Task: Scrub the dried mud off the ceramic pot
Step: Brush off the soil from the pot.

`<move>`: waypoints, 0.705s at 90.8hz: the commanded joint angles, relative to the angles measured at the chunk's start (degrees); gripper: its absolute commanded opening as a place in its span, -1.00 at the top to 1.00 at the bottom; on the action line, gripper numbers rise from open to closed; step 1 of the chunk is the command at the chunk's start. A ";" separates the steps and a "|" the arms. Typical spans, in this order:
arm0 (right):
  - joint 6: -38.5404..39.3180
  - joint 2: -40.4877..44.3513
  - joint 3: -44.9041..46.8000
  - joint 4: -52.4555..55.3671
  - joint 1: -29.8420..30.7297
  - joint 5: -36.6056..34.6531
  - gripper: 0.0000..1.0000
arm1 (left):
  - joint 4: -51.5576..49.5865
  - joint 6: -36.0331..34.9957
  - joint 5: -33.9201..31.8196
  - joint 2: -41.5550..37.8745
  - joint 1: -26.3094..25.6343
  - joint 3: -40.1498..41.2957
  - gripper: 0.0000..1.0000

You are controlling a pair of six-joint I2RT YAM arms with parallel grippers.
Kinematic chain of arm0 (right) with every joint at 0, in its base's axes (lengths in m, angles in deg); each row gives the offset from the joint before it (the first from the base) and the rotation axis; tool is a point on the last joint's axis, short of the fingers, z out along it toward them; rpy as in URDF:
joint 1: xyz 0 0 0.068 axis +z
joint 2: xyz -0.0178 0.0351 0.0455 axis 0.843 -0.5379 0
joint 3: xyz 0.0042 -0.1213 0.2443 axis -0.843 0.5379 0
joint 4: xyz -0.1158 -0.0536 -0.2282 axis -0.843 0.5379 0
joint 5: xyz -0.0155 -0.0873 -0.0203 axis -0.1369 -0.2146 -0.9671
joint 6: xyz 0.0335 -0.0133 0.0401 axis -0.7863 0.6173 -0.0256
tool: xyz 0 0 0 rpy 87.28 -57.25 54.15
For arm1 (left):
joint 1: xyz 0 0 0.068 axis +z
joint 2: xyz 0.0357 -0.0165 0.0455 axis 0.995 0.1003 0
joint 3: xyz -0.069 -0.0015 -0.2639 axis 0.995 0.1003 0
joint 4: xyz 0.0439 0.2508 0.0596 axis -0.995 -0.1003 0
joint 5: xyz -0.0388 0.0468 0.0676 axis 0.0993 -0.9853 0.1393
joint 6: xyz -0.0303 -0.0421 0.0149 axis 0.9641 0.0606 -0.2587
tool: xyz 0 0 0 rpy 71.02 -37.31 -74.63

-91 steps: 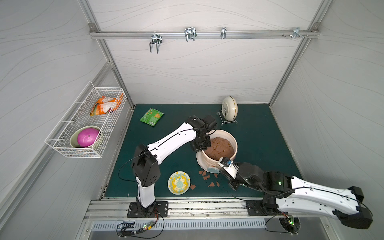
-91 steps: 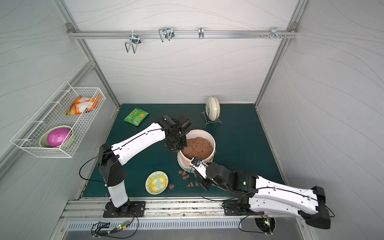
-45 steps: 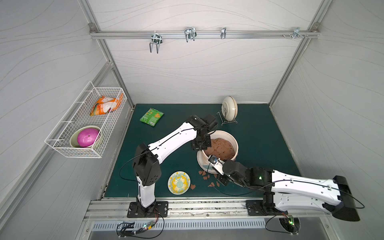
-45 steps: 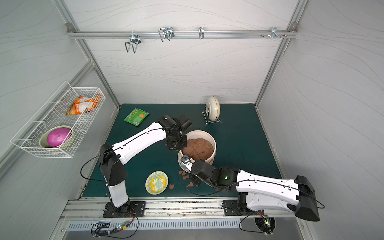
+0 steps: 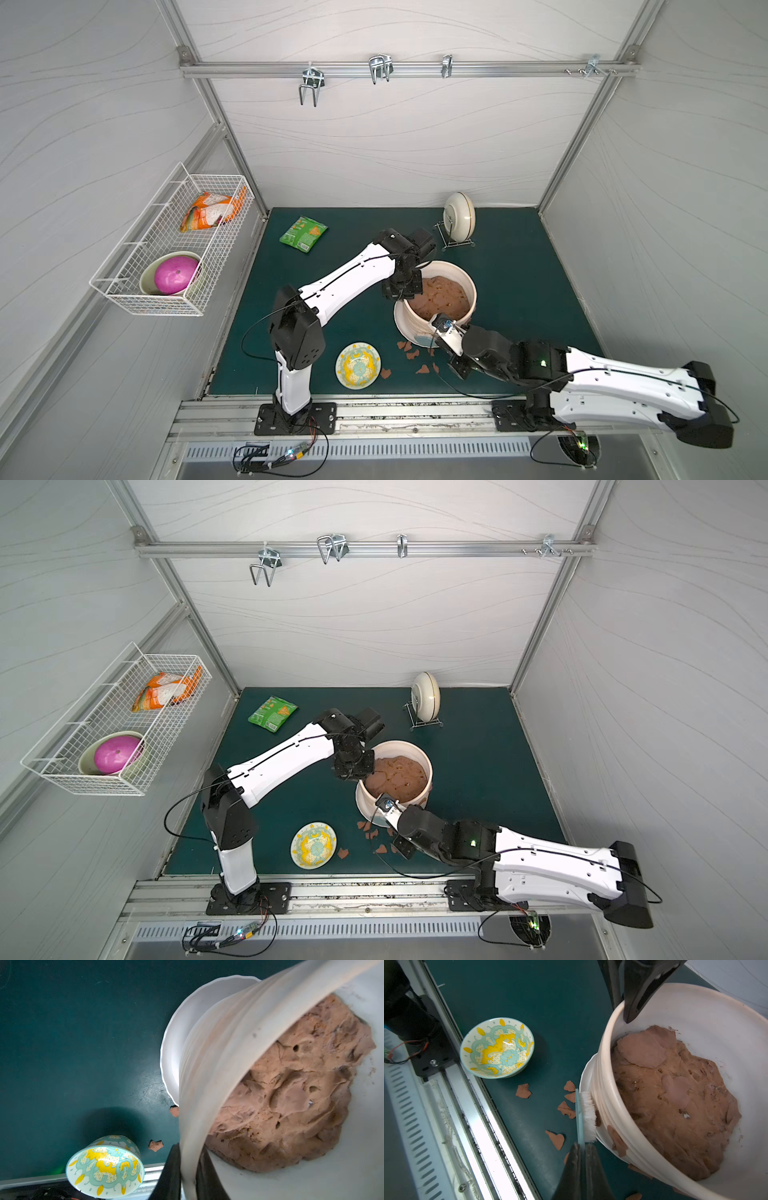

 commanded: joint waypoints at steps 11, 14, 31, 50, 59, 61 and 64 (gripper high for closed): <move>0.40 5.91 1.10 -5.44 -0.61 9.01 1.00 | 5.53 -9.46 2.03 4.25 -0.89 -1.11 0.80; 0.65 6.02 1.14 -6.51 -1.15 10.01 1.00 | 5.23 -10.13 1.50 4.44 -0.92 -1.47 0.80; 2.84 4.51 -0.03 -7.31 -4.65 10.37 1.00 | 4.51 -13.31 0.31 5.15 -0.60 -1.61 0.79; 5.41 1.17 -1.89 -4.79 -7.24 7.28 1.00 | 4.44 -15.59 0.82 5.33 -0.36 -1.72 0.78; 5.68 0.06 -2.43 -1.91 -7.36 4.47 1.00 | 4.35 -16.31 0.65 5.34 -0.31 -1.74 0.78; 5.54 0.12 -2.47 -1.29 -7.39 3.81 1.00 | 4.32 -16.36 0.63 5.36 -0.33 -1.74 0.77; 5.39 0.16 -2.60 -0.18 -7.36 2.65 1.00 | 4.31 -16.44 0.62 5.41 -0.29 -1.70 0.78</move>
